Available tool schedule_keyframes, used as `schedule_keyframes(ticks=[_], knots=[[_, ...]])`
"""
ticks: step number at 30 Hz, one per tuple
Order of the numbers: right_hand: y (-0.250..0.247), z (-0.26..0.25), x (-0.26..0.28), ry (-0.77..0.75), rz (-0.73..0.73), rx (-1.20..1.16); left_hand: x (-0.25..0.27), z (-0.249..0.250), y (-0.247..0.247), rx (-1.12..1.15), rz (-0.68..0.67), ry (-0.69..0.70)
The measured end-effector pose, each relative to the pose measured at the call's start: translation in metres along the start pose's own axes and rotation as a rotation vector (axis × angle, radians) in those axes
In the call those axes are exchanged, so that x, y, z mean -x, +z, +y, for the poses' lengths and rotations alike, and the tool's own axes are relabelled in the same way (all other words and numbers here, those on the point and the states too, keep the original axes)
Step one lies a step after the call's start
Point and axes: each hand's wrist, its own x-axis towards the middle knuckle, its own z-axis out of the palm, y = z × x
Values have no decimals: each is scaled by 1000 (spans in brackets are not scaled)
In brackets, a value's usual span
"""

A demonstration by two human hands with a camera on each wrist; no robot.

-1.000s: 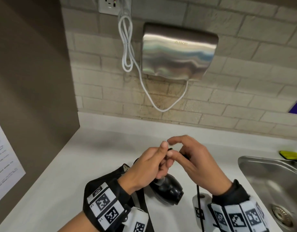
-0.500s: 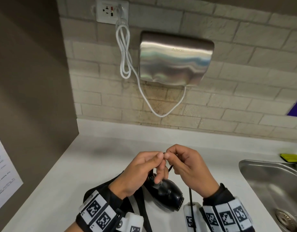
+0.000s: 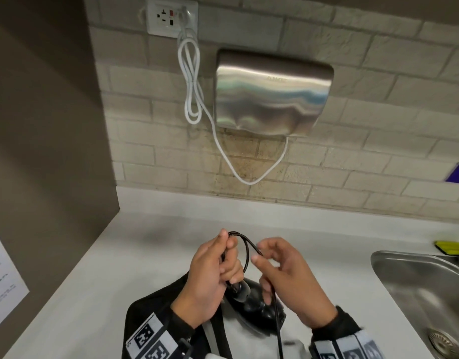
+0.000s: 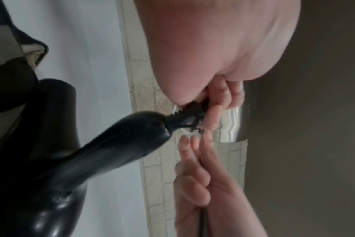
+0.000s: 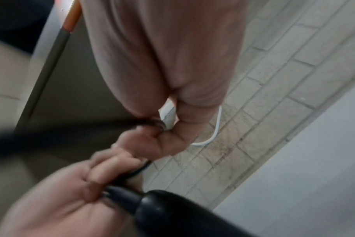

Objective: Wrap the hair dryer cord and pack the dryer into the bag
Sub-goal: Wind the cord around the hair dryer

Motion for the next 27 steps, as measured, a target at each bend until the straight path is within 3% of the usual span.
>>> schedule_keyframes(ticks=[4, 6, 8, 12, 16, 20, 27], knots=[[-12, 13, 31, 300, -126, -371, 1, 1, -6, 57, 153, 27], [-17, 17, 46, 350, -177, -329, 1, 1, -8, 65, 185, 47], [-20, 23, 60, 242, -87, -21, 2, 2, -8, 69, 207, 58], [-27, 30, 67, -129, 214, 652, 1, -1, -4, 83, 227, 59], [-22, 11, 65, -260, 58, 1007, 0, -3, 1, 49, 205, 79], [-14, -16, 60, -271, -147, 1156, 3, -4, 6, -34, 159, 81], [-22, -32, 53, -469, -233, 990, 13, -3, 14, -309, 62, 127]])
